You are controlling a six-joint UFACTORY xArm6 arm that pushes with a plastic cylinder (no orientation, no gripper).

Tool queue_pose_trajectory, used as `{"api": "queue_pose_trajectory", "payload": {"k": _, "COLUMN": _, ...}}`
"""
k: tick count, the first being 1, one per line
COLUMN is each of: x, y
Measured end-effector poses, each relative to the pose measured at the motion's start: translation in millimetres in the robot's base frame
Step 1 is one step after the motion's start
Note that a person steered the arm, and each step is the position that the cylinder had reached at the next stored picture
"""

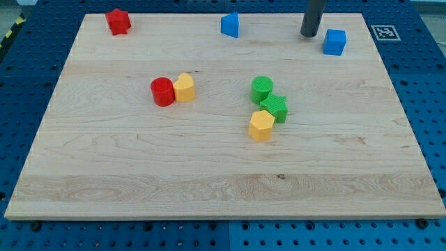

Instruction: Slide the blue cube left a bit

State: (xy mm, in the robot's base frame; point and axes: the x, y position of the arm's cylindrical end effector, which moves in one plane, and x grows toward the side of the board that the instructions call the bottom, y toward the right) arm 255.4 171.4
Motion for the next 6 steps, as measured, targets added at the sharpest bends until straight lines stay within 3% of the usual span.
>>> {"api": "queue_pose_trajectory", "payload": {"k": 3, "x": 8.9, "y": 75.5}}
{"api": "queue_pose_trajectory", "payload": {"k": 5, "x": 43.2, "y": 49.8}}
{"api": "queue_pose_trajectory", "payload": {"k": 6, "x": 23.9, "y": 54.1}}
